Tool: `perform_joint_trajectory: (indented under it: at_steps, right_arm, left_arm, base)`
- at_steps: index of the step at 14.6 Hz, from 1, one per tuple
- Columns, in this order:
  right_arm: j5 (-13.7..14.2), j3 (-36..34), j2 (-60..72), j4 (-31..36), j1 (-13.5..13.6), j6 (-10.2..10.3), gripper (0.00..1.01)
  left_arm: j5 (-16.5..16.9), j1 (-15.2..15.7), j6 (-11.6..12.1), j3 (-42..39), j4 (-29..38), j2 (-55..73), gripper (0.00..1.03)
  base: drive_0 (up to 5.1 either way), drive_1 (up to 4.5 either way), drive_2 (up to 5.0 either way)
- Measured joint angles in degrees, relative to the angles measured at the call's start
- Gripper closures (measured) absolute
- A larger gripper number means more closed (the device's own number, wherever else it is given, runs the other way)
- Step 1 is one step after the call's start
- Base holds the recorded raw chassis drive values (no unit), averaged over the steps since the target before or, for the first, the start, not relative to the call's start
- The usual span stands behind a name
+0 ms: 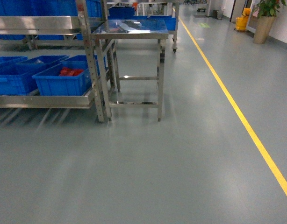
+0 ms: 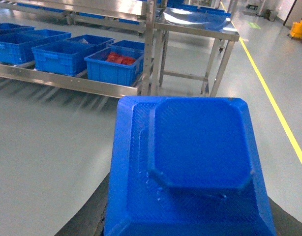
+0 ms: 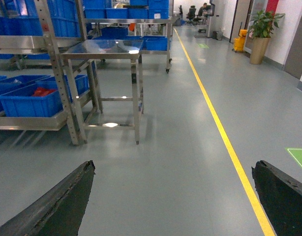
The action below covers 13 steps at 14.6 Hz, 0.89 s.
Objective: Pick blue part to blue bin on bottom shelf
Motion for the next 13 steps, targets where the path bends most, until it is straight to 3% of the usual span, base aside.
perform_joint_trajectory:
  at_steps: [13]
  right_arm:
    - [0.0,-0.02,0.0,-0.17,0.0,0.0,0.03]
  left_arm:
    - [0.0,0.0,0.0,0.0,-0.04,-0.02,0.6]
  base:
    - [0.0,4.23,-4.3]
